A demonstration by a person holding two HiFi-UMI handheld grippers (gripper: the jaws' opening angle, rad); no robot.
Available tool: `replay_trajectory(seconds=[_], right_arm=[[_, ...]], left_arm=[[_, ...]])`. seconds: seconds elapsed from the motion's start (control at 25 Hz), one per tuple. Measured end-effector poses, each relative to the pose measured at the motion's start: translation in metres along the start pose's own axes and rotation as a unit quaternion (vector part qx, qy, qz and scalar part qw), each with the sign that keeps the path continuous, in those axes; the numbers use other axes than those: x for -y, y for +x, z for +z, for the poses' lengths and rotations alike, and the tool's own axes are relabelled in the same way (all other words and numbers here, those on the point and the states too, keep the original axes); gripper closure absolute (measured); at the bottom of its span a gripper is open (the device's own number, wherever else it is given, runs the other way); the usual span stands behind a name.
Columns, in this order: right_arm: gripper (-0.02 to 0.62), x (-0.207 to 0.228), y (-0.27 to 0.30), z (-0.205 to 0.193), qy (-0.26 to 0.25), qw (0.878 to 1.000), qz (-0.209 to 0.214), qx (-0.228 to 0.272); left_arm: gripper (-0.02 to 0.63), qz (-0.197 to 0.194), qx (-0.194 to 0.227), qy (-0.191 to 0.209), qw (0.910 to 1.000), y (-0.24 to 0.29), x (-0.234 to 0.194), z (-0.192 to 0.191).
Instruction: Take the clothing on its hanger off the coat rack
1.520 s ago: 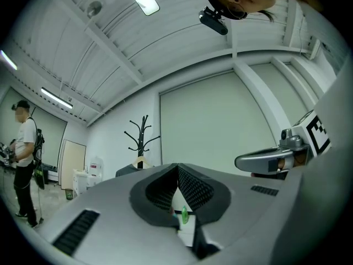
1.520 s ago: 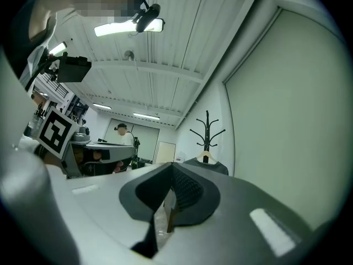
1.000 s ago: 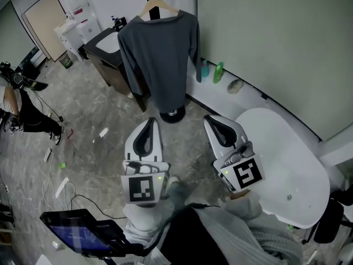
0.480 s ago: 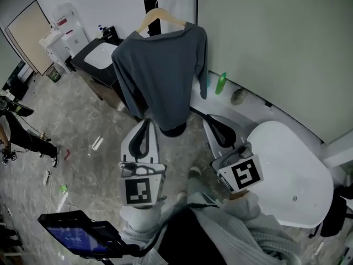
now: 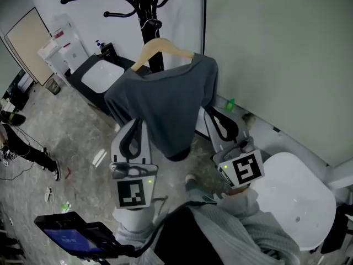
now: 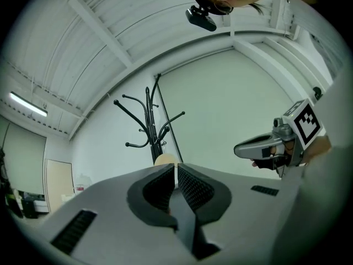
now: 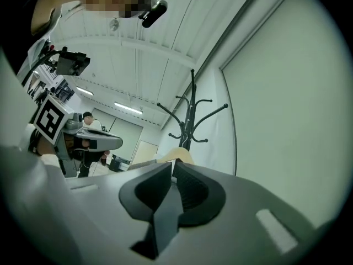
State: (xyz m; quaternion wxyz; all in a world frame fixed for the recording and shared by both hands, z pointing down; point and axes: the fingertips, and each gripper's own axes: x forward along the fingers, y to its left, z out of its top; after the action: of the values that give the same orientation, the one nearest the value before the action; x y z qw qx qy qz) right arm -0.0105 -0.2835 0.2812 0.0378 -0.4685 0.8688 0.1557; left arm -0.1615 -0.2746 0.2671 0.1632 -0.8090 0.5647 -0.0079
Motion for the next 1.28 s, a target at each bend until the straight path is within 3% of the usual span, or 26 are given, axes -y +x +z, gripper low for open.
replay_trajectory(seconds=[0.16,0.28,0.4,0.48,0.8,1.12,1.28], right_arm=[[0.574,0.040,0.044,-0.002,-0.017,1.000,0.011,0.010],[0.553,0.058,0.071,-0.007,-0.018,1.000,0.021,0.007],[0.538,0.070,0.093,-0.008,-0.026,0.999,0.037,-0.004],[0.500,0.077,0.112,-0.004,-0.040,0.998,0.045,-0.009],[0.403,0.080,0.171,-0.008,-0.118,0.989,0.069,-0.054],[0.393,0.086,0.206,-0.046,-0.158,0.979,0.081,-0.101],[0.393,0.092,0.213,-0.062,-0.175,0.973,0.079,-0.125]], left_arm=[[0.600,0.021,0.004,0.003,0.9998,0.057,-0.026,0.006],[0.597,0.033,0.012,0.035,0.9988,0.083,-0.040,0.008],[0.507,0.025,-0.012,0.080,0.9964,0.105,-0.045,0.005],[0.488,0.020,-0.027,0.103,0.9941,0.122,-0.053,0.006],[0.391,0.003,-0.071,0.183,0.9805,0.164,-0.076,-0.004],[0.377,-0.016,-0.128,0.231,0.9644,0.188,-0.084,-0.045],[0.377,-0.004,-0.138,0.250,0.9583,0.194,-0.087,-0.058]])
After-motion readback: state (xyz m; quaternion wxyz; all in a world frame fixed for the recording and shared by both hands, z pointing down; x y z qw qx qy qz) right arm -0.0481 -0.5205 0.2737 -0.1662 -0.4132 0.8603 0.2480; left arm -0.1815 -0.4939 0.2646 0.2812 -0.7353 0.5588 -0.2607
